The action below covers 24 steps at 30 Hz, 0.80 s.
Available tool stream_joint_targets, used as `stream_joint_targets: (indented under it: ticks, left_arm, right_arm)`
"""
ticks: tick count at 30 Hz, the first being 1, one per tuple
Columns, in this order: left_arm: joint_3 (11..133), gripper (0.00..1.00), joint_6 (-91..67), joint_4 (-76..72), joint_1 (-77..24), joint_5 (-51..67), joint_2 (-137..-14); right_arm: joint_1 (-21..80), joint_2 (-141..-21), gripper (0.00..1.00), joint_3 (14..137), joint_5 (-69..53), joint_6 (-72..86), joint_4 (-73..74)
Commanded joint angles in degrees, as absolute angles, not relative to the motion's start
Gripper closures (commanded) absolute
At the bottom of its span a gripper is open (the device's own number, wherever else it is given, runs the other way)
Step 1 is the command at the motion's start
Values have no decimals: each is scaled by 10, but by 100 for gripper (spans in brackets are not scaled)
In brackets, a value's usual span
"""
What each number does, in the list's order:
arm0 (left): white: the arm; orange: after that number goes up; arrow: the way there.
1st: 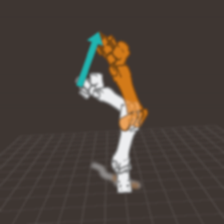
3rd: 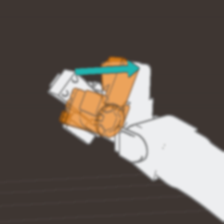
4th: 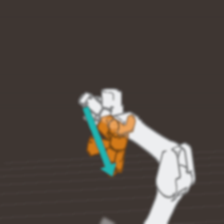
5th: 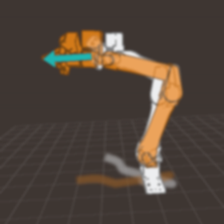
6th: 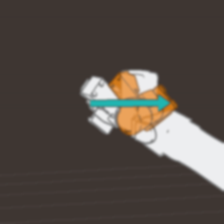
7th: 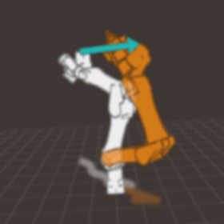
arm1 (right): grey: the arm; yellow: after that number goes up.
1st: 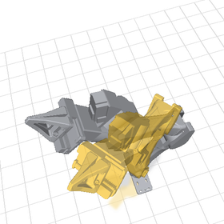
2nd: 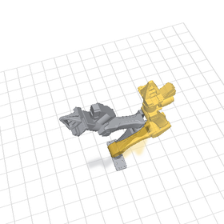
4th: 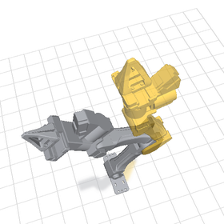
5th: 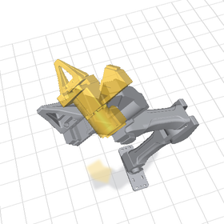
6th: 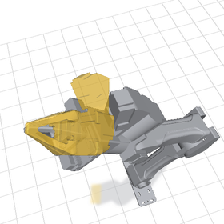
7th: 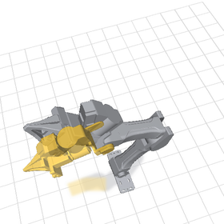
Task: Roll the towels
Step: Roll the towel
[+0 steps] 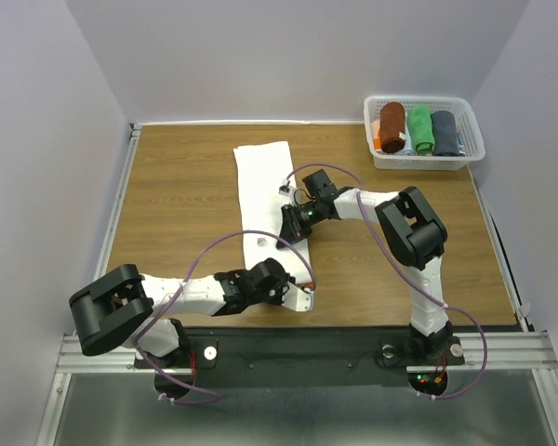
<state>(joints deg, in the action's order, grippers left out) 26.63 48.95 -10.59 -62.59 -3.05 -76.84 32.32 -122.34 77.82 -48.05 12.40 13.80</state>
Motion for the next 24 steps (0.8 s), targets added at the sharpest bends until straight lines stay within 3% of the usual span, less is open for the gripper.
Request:
stream_joint_targets:
  ticks: [1, 5, 8, 14, 24]
  left_arm:
    - [263, 79, 465, -45, -626, -18, -778]
    - [289, 100, 464, 31, -626, 44, -747]
    - [325, 100, 491, 123, -626, 137, -719]
    - [385, 100, 486, 223, -622, 209, -705]
    - [491, 100, 510, 301, -500, 311, -762]
  right_arm:
    - [331, -1228, 76, 745, -471, 99, 137]
    - [337, -1216, 76, 716, -475, 98, 134]
    - [346, -1195, 75, 708, -483, 96, 135]
    - [348, -1153, 73, 707, -489, 98, 144]
    - [327, -1109, 68, 794, -440, 83, 197]
